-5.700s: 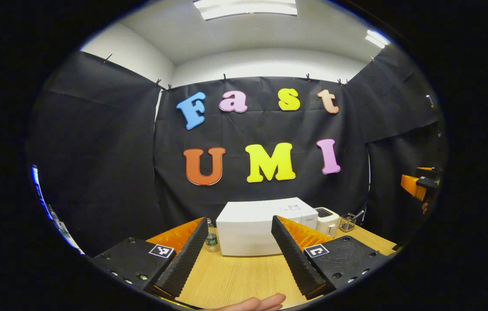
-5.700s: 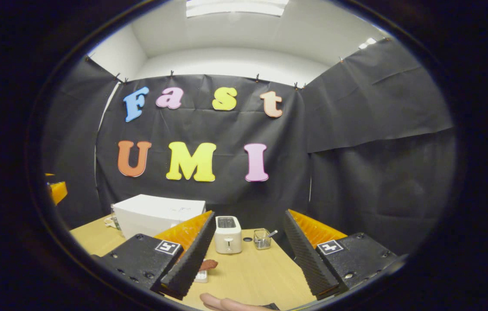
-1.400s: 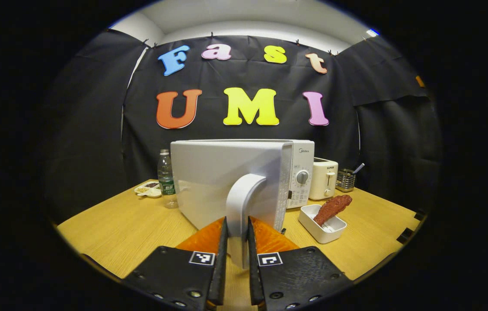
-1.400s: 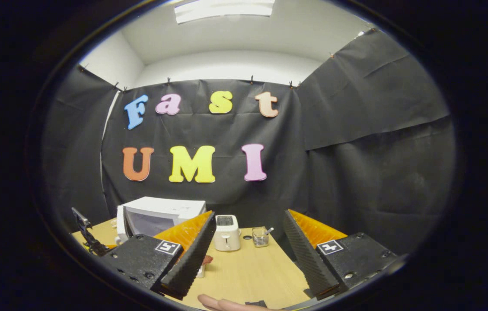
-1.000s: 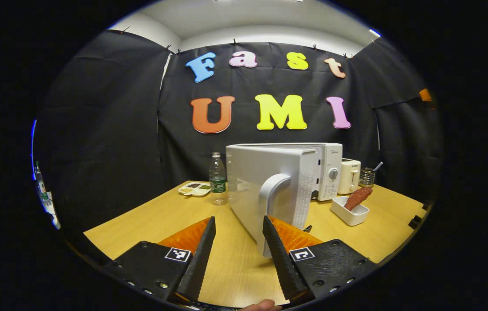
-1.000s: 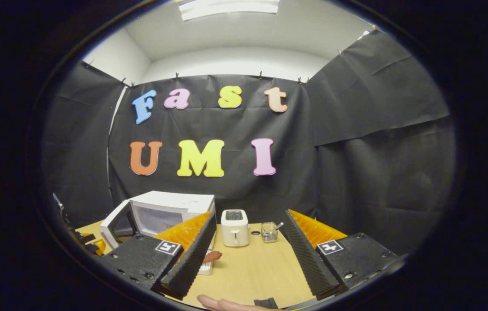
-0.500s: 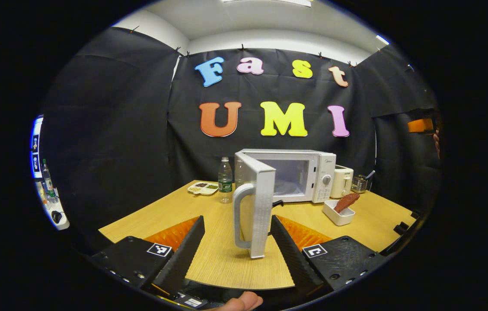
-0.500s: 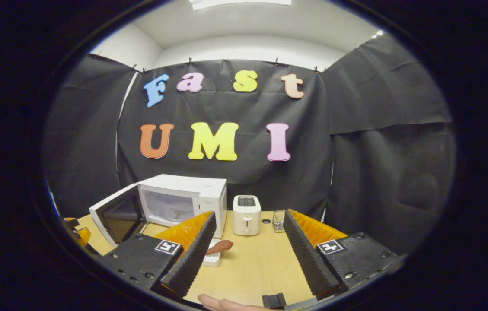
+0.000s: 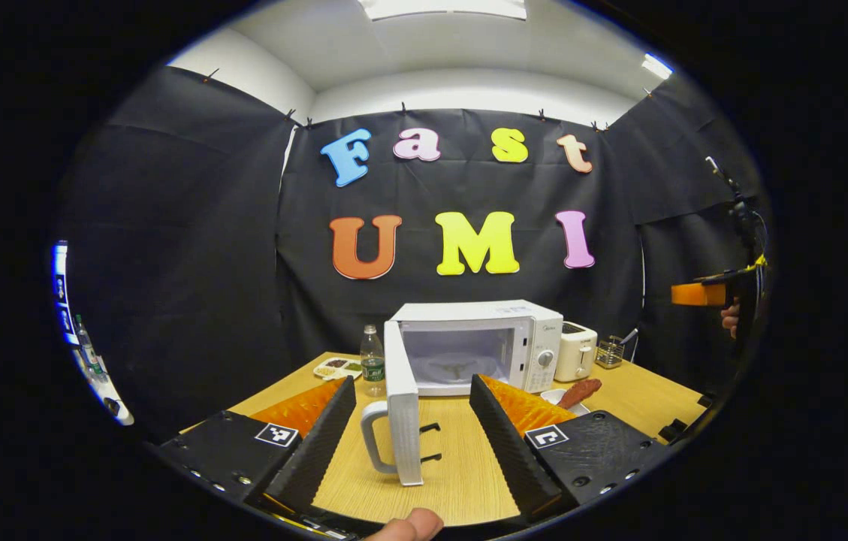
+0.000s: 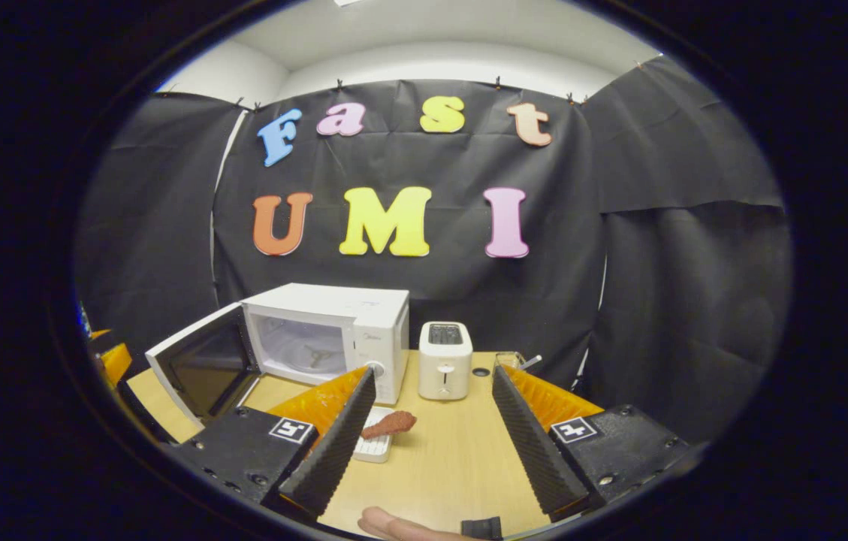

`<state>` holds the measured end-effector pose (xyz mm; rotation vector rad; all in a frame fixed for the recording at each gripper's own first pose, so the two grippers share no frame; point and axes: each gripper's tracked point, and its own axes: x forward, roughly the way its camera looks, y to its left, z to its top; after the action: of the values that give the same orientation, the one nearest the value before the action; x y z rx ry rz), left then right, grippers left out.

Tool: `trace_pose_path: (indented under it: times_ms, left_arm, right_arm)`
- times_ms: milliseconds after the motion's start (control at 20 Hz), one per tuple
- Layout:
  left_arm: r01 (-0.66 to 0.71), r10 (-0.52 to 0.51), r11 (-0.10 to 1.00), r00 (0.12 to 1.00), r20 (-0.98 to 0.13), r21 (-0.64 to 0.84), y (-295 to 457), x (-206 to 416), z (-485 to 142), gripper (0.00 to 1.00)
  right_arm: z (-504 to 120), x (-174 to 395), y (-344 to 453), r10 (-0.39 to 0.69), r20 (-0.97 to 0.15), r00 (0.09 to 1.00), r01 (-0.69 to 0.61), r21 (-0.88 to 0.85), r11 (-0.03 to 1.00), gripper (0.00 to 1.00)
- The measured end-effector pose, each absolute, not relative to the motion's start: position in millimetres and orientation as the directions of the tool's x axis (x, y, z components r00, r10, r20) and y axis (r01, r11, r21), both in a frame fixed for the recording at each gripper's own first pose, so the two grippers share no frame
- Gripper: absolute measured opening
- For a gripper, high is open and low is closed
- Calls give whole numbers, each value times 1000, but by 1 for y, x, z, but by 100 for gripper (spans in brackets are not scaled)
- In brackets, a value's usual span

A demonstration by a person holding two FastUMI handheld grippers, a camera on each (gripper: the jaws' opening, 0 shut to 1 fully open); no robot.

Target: Open the microwave oven with the left hand, put the food in, and close the microwave oven.

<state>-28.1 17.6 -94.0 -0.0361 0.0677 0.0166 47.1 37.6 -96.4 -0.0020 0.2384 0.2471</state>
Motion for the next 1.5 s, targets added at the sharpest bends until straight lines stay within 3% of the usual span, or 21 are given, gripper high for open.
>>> trace_pose_path:
  times_ms: [300, 350, 400, 500, 700, 850, 900, 950, 1000, 1100, 1300, 1500]
  left_arm:
    - [8, -9, 999, 1000, -29, -39, -10, 10, -59, 94]
    - [1, -2, 1000, 1000, -22, -29, -12, 15, -56, 94]
    - [-7, 7, 1000, 1000, -16, -26, -14, 21, -53, 94]
    - [2, -2, 999, 1000, -3, -41, -24, 32, -47, 94]
    - [27, -27, 998, 1000, 7, -57, -40, 47, -48, 94]
    - [13, -14, 999, 1000, -21, -42, -42, 58, -59, 94]
    - [6, -7, 999, 1000, -29, -41, -41, 61, -61, 94]
    - [3, -4, 999, 999, -36, -40, -42, 64, -64, 94]
    - [-1, 0, 999, 999, -47, -38, -41, 65, -67, 94]
    - [-11, 9, 999, 998, -65, -32, -38, 68, -72, 94]
    - [3, -7, 999, 996, -88, -50, -39, 69, -79, 94]
    - [-6, 1, 999, 997, -76, -54, -28, 65, -75, 94]
  right_arm:
    - [-153, 93, 54, 353, -424, 834, -353, 83, 932, 100]
    - [-164, 99, 59, 384, -456, 803, -381, 101, 919, 92]
    - [-175, 106, 63, 409, -487, 772, -405, 120, 906, 100]
    - [-199, 122, 67, 450, -544, 709, -433, 167, 885, 100]
    - [-246, 153, 74, 497, -628, 599, -401, 301, 865, 99]
    - [-283, 165, 92, 576, -671, 466, -358, 453, 817, 95]
    - [-292, 166, 99, 609, -674, 419, -337, 507, 793, 92]
    - [-302, 168, 104, 634, -675, 377, -309, 554, 773, 80]
    - [-312, 170, 109, 657, -676, 335, -275, 596, 754, 85]
    - [-325, 172, 115, 696, -664, 274, -214, 663, 717, 77]
    - [-326, 167, 128, 778, -594, 203, -180, 759, 626, 16]
    - [-319, 159, 120, 764, -601, 236, -186, 744, 642, 10]
